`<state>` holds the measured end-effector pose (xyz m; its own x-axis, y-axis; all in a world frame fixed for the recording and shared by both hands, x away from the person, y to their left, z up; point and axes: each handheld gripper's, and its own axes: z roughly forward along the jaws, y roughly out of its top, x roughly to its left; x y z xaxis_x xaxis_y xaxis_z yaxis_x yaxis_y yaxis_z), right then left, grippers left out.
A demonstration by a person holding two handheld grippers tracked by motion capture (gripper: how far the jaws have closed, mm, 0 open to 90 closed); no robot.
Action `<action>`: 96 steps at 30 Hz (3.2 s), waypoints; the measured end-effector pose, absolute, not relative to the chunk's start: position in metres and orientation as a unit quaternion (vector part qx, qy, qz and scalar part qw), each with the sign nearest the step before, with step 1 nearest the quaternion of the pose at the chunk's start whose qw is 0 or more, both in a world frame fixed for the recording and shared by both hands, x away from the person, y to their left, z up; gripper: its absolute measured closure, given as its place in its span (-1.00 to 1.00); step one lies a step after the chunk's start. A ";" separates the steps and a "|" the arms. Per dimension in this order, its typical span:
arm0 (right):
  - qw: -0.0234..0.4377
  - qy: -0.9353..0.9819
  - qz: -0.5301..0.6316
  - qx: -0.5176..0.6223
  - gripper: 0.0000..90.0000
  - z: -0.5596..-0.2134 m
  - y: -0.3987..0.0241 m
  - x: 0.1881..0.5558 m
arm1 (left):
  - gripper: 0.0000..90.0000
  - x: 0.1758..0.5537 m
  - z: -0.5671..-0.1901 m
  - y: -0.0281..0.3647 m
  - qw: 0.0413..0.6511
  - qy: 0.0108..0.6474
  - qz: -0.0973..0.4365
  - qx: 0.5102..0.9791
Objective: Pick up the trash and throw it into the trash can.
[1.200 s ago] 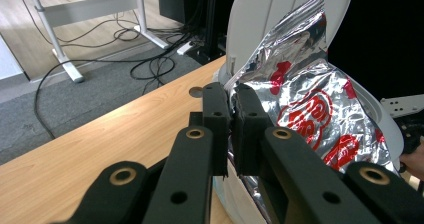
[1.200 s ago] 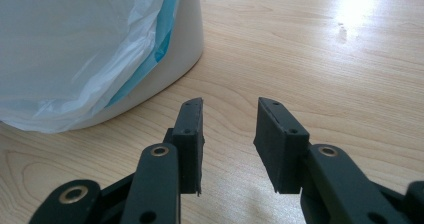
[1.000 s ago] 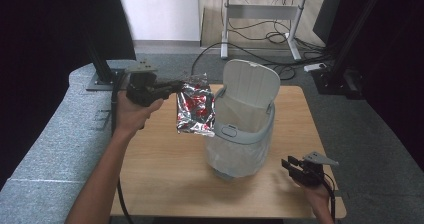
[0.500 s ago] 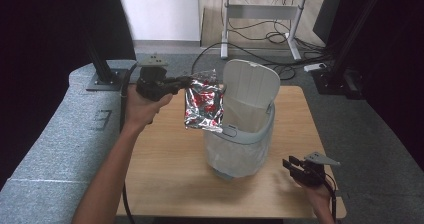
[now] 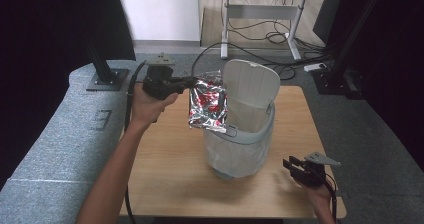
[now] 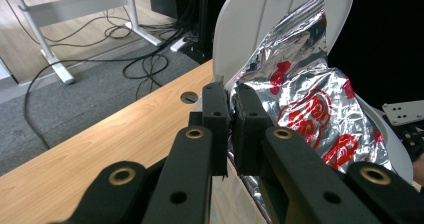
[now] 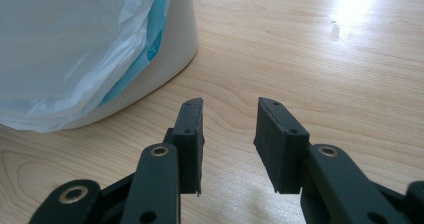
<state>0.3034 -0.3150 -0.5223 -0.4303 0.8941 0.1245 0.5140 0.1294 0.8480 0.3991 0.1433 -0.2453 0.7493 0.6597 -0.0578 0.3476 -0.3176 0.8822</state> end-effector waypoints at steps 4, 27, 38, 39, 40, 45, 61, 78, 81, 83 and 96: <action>0.214 0.720 0.443 0.490 0.40 -0.523 -0.315 0.303 | 0.91 0.402 -0.246 0.140 0.494 0.316 0.155 0.795; 0.214 0.716 0.444 0.494 0.40 -0.523 -0.319 0.302 | 0.91 0.424 -0.244 0.104 0.486 0.303 0.149 0.806; 0.214 0.715 0.443 0.496 0.40 -0.523 -0.320 0.302 | 0.91 0.430 -0.246 0.092 0.485 0.299 0.146 0.809; 0.214 0.715 0.443 0.496 0.40 -0.523 -0.321 0.302 | 0.91 0.430 -0.246 0.091 0.485 0.299 0.146 0.809; 0.214 0.715 0.444 0.496 0.40 -0.523 -0.321 0.302 | 0.91 0.430 -0.246 0.089 0.486 0.298 0.146 0.809; 0.214 0.715 0.444 0.496 0.40 -0.523 -0.321 0.301 | 0.91 0.432 -0.247 0.084 0.488 0.296 0.144 0.808; 0.216 0.714 0.444 0.496 0.40 -0.523 -0.322 0.301 | 0.91 0.436 -0.246 0.077 0.486 0.292 0.141 0.812; 0.216 0.714 0.443 0.497 0.40 -0.523 -0.323 0.301 | 0.91 0.440 -0.242 0.070 0.489 0.290 0.142 0.810; 0.215 0.714 0.443 0.497 0.40 -0.523 -0.323 0.301 | 0.91 0.441 -0.244 0.066 0.488 0.289 0.143 0.811; 0.215 0.714 0.443 0.497 0.40 -0.523 -0.323 0.301 | 0.91 0.442 -0.244 0.064 0.490 0.289 0.143 0.810; 0.216 0.714 0.443 0.497 0.40 -0.524 -0.324 0.301 | 0.90 0.446 -0.245 0.058 0.491 0.290 0.147 0.808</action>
